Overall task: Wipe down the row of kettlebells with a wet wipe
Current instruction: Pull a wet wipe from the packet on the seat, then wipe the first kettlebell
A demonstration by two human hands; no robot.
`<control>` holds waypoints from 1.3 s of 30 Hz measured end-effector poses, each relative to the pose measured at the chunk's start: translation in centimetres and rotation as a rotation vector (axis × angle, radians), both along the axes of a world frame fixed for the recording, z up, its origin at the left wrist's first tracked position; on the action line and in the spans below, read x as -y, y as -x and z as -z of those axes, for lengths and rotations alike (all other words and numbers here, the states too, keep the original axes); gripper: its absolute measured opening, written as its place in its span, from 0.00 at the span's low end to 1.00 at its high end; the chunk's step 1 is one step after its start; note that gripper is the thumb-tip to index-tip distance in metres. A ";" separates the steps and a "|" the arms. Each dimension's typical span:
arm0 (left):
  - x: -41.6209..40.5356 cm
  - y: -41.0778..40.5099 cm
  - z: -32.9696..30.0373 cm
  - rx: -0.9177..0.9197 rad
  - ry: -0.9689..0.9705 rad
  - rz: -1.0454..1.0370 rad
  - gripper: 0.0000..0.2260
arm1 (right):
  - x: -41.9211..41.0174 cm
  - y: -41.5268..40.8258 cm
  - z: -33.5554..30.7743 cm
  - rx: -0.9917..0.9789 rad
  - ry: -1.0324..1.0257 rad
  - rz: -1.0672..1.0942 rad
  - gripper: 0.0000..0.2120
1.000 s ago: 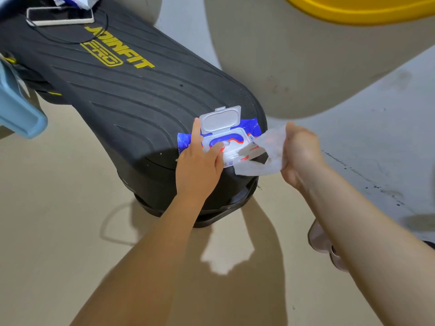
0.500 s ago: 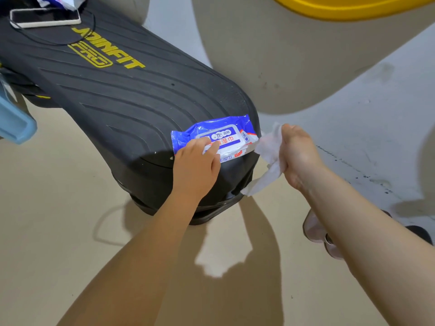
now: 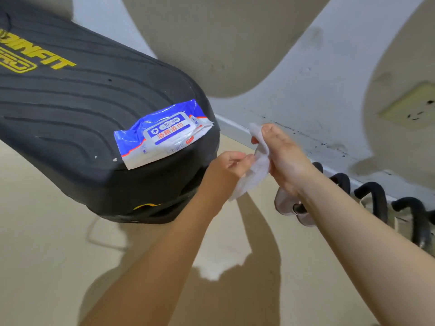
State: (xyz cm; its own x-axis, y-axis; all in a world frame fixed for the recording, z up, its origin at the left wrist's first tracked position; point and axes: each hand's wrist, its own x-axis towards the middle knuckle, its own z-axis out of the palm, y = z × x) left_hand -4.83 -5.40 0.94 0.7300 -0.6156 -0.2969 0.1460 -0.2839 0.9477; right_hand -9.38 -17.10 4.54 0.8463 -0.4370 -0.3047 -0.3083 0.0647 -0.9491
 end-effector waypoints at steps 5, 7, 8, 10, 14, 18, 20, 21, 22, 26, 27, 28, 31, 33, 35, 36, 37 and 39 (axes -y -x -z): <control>3.0 2.8 1.2 -0.137 0.131 0.220 0.11 | 4.3 4.0 1.2 -0.049 0.031 0.060 0.13; 4.7 4.1 1.8 -0.214 0.168 0.176 0.07 | 5.7 5.5 1.7 -0.052 0.011 0.066 0.15; 5.7 4.7 2.0 -0.211 0.160 0.193 0.03 | 6.4 6.3 1.9 -0.051 -0.031 0.069 0.16; 7.6 5.9 2.7 -0.147 0.126 0.282 0.06 | 7.5 7.5 2.5 -0.021 -0.212 0.053 0.16; 10.0 7.7 3.1 -0.058 0.074 0.195 0.05 | 9.9 8.9 3.5 -0.026 -0.206 0.046 0.14; 10.9 8.1 4.0 -0.059 0.116 0.057 0.06 | 12.3 9.9 5.2 -0.099 0.245 0.091 0.12; 11.5 8.4 4.2 -0.162 0.199 0.048 0.09 | 13.3 10.5 6.0 -0.140 0.455 0.122 0.15; 11.9 8.6 4.3 -0.203 0.227 0.055 0.09 | 13.8 10.9 6.1 -0.170 0.440 0.134 0.17; 12.4 8.9 4.2 -0.227 0.246 0.065 0.10 | 14.1 11.2 6.0 -0.217 0.344 0.122 0.20; 14.2 9.9 3.8 -0.160 0.181 0.031 0.11 | 14.6 13.1 5.5 -0.307 -0.037 -0.153 0.18; 14.5 9.9 3.7 -0.153 0.167 0.006 0.11 | 14.8 13.4 5.6 -0.289 -0.027 -0.216 0.15; 14.7 9.9 3.7 -0.166 0.161 -0.015 0.10 | 15.1 13.7 5.8 -0.280 -0.006 -0.253 0.12; 15.1 9.8 4.0 -0.138 0.133 -0.066 0.09 | 16.2 14.2 6.0 -0.286 -0.019 -0.288 0.11; 15.4 9.9 4.9 -0.082 0.073 -0.114 0.08 | 16.8 14.1 6.1 -0.267 0.051 -0.232 0.07; 15.5 10.1 6.0 -0.030 -0.043 -0.112 0.05 | 17.2 13.8 6.2 -0.206 0.207 -0.015 0.06; 15.6 10.2 6.7 0.001 -0.137 -0.065 0.02 | 17.5 13.4 6.3 -0.152 0.298 0.129 0.05; 15.6 10.3 7.2 0.036 -0.237 -0.003 0.05 | 17.9 13.0 6.3 -0.085 0.407 0.242 0.05; 15.8 10.5 8.1 0.075 -0.383 0.117 0.16 | 18.1 12.3 6.2 0.030 0.675 0.259 0.04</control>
